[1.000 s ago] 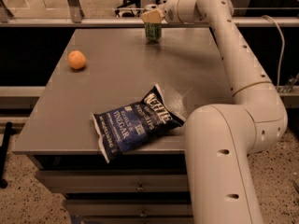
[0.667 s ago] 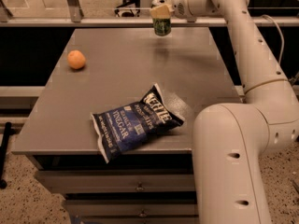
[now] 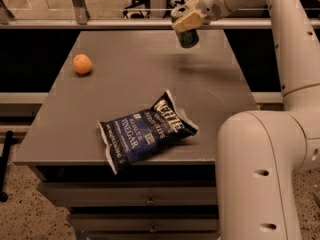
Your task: Knock green can over
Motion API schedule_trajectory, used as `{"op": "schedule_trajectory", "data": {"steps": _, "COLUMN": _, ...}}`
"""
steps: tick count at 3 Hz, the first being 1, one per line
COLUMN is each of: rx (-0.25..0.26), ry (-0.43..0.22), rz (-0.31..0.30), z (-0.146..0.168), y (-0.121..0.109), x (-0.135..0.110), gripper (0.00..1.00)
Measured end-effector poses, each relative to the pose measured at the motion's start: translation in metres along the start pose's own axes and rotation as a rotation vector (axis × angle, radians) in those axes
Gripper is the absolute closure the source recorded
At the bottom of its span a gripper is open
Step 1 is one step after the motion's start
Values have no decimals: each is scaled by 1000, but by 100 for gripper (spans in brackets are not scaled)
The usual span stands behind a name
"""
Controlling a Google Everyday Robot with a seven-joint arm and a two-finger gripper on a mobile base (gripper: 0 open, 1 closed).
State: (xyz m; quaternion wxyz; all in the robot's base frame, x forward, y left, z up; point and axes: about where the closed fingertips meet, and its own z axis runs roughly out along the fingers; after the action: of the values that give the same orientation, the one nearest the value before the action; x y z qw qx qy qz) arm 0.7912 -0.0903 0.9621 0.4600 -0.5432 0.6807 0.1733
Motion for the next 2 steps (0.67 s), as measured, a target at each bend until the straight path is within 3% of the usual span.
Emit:
{"op": "schedule_trajectory", "data": {"steps": 1, "rx": -161, "ry": 83, "rz": -100, "z": -5, "y": 40, "x": 16, "gripper": 100}}
{"op": "schedule_trajectory", "data": {"steps": 2, "rx": -307, "ry": 137, "rz": -207, "z": 10, "y": 73, "x": 21, "gripper": 100}}
